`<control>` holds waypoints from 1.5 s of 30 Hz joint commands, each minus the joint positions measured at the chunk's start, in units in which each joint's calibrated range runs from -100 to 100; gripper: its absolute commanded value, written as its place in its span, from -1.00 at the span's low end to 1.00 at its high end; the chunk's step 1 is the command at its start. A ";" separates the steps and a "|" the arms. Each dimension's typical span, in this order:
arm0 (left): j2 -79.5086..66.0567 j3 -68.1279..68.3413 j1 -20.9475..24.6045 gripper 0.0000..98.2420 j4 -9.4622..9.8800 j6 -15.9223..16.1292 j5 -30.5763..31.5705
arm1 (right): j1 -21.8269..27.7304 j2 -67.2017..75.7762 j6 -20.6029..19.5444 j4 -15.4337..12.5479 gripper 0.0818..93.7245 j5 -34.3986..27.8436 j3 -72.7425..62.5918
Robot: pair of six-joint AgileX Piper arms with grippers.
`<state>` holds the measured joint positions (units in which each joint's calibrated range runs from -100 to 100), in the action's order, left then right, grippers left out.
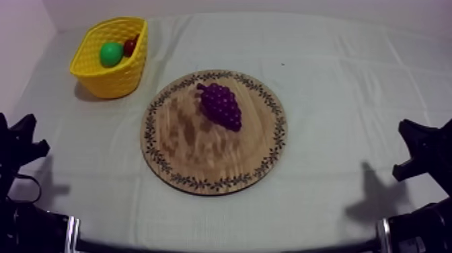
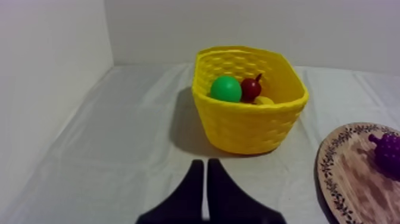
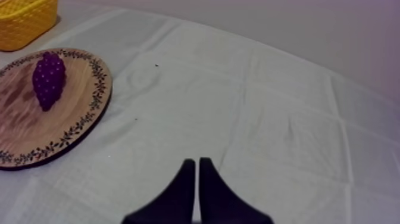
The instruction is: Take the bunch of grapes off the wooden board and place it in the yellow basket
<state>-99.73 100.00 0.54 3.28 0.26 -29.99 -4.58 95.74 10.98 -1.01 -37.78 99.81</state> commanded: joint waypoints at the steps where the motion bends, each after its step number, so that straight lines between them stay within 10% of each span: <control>1: -0.01 0.00 -0.14 -1.00 -0.87 0.20 -2.59 | -0.02 0.01 -0.01 0.01 -0.99 -0.04 -0.03; 27: 3.57 -2.19 0.65 -1.00 -1.00 1.54 -0.97 | -0.02 0.01 -0.01 0.01 -0.99 -0.04 -0.03; 45: 34.09 -39.13 -6.44 -1.00 -1.67 -0.95 -10.93 | -0.02 0.01 -0.02 0.01 -0.99 -0.04 -0.03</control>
<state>-70.72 66.87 -4.59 1.56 -0.59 -40.04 -4.58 95.74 10.95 -1.01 -37.78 99.81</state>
